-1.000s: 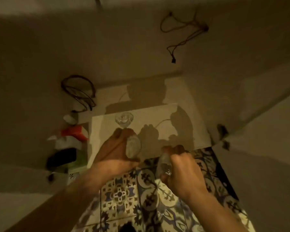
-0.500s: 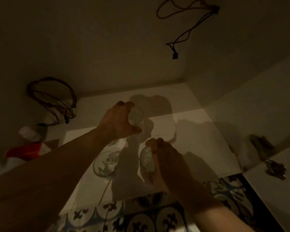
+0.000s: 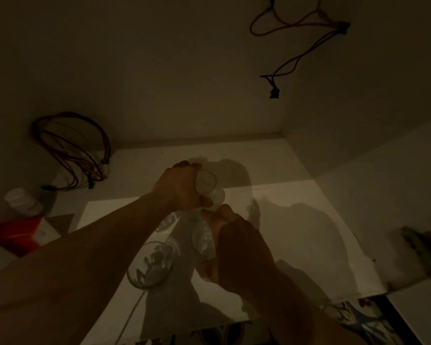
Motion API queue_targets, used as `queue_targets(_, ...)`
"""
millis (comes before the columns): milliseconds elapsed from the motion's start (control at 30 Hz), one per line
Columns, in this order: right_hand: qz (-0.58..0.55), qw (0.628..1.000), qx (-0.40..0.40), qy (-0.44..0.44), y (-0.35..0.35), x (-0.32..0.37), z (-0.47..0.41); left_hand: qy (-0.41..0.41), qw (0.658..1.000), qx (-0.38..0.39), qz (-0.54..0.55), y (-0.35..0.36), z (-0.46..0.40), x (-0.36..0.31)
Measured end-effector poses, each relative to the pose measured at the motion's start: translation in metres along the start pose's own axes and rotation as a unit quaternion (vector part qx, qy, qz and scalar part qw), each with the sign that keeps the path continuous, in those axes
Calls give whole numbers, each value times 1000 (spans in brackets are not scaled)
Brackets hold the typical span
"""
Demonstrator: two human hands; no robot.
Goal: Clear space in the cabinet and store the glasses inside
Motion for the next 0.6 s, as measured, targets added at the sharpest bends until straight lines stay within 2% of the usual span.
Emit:
queue_targets(200, -26, 1000, -2, 6, 15, 5, 4, -6, 1000, 1, -1, 5, -3, -5)
queue_targets(433, -56, 996, -67, -9, 15, 7, 16, -7, 1000, -13, 9, 8, 4, -6)
queue_targets(600, -111, 993, -35, 32, 30, -5, 16, -30, 998, -3, 64, 9, 9, -7)
Point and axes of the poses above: each hand's wrist, its own z-axis away from the middle knuckle, its own y-axis out of the palm, x = y × z, the point moved 7 cm from there along -z, towards the middle knuckle, and after that the axes turned 14 degrees about x, right-handed, at the moved point
